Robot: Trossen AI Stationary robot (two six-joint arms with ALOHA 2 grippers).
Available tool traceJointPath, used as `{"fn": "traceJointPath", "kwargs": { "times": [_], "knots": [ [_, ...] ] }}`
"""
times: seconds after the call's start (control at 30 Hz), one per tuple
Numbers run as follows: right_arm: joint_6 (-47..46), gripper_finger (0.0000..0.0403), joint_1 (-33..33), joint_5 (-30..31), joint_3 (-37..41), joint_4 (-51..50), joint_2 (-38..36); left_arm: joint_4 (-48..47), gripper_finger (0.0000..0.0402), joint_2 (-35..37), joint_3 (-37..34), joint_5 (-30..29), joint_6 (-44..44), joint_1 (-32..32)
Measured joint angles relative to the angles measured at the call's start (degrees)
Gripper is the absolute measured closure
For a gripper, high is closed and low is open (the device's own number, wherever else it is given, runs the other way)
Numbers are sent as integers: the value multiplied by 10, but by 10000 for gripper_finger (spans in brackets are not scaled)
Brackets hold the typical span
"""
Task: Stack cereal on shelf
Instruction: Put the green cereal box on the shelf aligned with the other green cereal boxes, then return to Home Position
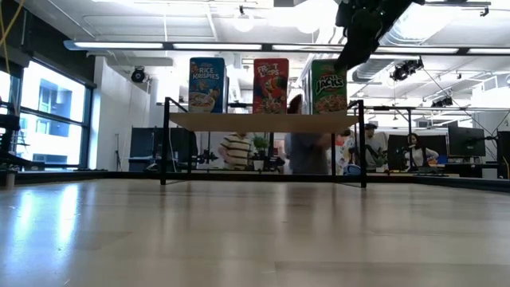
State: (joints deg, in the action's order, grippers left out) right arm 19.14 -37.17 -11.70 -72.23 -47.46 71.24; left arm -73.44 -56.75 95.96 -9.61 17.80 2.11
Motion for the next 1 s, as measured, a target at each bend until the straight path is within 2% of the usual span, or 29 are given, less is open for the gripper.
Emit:
{"fn": "traceJointPath", "kwargs": {
  "times": [0.23, 0.43, 0.63, 0.77, 1.0],
  "knots": [
    [3, 138, 0, 17, 0, 1, -10, 0, 131, 0, 0, 0, 0, 0],
    [1, 137, 0, 21, 0, 0, -34, 0, 131, 0, 0, 0, 0, 0],
    [-39, 137, 3, 11, 0, -1, -77, 0, 131, 0, 0, 0, 0, 0],
    [-63, 137, 17, -19, 0, 8, -113, 0, 131, 0, 0, 0, 0, 0],
    [-90, 137, 60, -23, 0, 32, -185, 0, 131, 0, 0, 0, 0, 0]
  ]
}}
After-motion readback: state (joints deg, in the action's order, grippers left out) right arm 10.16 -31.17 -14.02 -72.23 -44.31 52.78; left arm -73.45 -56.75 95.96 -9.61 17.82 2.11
